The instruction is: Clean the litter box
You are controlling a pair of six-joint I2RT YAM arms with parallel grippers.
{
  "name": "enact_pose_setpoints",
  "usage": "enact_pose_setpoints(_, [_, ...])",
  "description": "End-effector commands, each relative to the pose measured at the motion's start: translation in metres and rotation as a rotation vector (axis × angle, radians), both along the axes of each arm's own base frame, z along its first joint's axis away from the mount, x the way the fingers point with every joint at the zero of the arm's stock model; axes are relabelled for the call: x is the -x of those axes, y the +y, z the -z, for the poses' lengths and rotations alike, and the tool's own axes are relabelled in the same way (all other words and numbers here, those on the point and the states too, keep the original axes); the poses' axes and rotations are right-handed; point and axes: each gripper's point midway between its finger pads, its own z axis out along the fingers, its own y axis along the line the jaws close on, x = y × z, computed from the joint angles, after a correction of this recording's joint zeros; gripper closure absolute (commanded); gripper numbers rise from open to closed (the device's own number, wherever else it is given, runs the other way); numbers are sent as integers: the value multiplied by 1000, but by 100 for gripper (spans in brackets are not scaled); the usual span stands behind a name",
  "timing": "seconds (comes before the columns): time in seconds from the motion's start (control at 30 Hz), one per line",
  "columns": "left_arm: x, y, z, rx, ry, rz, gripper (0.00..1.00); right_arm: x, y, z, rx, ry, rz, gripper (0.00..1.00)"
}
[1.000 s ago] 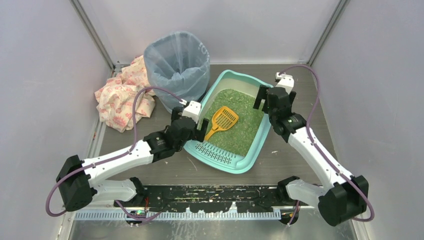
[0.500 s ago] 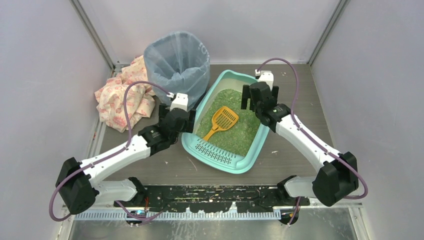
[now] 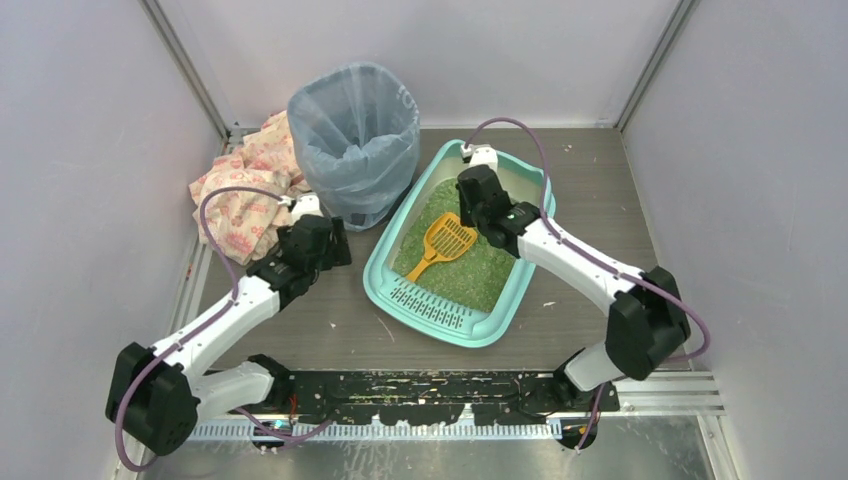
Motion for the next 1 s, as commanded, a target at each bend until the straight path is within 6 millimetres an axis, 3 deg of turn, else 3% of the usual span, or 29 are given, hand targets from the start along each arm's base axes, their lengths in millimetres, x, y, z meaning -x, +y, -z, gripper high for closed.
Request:
enact_pose_setpoints(0.0, [10, -7, 7, 169, 21, 5, 17, -19, 22, 8, -57, -4, -4, 99])
enact_pose_setpoints(0.1, [15, -12, 17, 243, 40, 25, 30, -29, 21, 26, -40, 12, 54, 99])
enact_pose_setpoints(0.17, [17, -15, 25, 286, 57, 35, 44, -37, 20, 36, -21, 17, 88, 99])
enact_pose_setpoints(0.3, [20, -26, 42, 367, 92, 61, 67, -59, 25, 45, 12, 10, 126, 99])
enact_pose_setpoints(0.47, [19, -58, 39, 555, 60, 144, 100, -94, 36, 57, -59, -28, 154, 99])
enact_pose_setpoints(0.6, [17, -66, 44, 582, 81, 162, 100, -112, 55, 72, -317, -10, 111, 99])
enact_pose_setpoints(0.7, [18, -65, 49, 592, 80, 155, 100, -114, 67, 88, -500, 11, 68, 99])
enact_pose_setpoints(0.83, [15, -64, 50, 624, 34, 131, 100, -114, 87, 103, -629, 7, 8, 99])
enact_pose_setpoints(0.97, [12, -65, 50, 644, 15, 131, 100, -116, 105, 105, -734, -16, -54, 99])
